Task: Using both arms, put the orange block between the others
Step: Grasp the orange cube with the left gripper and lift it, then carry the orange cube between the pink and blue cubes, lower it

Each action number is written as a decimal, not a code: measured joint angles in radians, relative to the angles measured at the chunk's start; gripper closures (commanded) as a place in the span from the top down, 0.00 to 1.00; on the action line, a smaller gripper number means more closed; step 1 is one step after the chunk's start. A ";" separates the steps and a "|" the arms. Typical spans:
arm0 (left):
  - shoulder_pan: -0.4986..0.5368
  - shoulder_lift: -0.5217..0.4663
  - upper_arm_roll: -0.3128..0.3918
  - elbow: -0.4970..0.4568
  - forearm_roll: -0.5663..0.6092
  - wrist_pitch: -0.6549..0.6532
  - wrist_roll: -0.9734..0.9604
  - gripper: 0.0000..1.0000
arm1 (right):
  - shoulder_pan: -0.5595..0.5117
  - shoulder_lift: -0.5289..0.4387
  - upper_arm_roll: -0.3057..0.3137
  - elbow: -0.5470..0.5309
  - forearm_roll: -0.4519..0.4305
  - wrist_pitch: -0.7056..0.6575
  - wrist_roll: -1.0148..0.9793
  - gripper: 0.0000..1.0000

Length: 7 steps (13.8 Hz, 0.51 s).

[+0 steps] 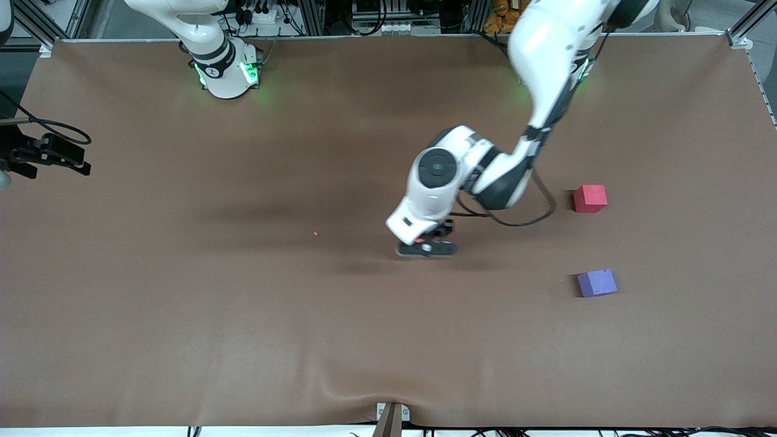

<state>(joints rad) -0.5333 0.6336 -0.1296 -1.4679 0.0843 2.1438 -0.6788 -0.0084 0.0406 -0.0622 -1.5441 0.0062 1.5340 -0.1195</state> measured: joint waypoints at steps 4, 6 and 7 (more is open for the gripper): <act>0.139 -0.118 -0.006 -0.001 0.000 -0.155 0.117 0.00 | -0.001 0.000 0.001 0.000 0.000 0.000 0.008 1.00; 0.199 -0.156 -0.009 -0.003 -0.005 -0.217 0.175 0.00 | -0.001 0.000 0.002 -0.001 0.000 0.000 0.008 1.00; 0.229 -0.172 -0.010 -0.004 -0.015 -0.243 0.210 0.00 | -0.001 0.000 0.002 -0.001 0.000 0.000 0.008 1.00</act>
<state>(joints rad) -0.3048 0.4616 -0.1396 -1.4721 0.0698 1.9011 -0.4690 -0.0092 0.0405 -0.0602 -1.5454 0.0064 1.5340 -0.1110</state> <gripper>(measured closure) 0.511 0.000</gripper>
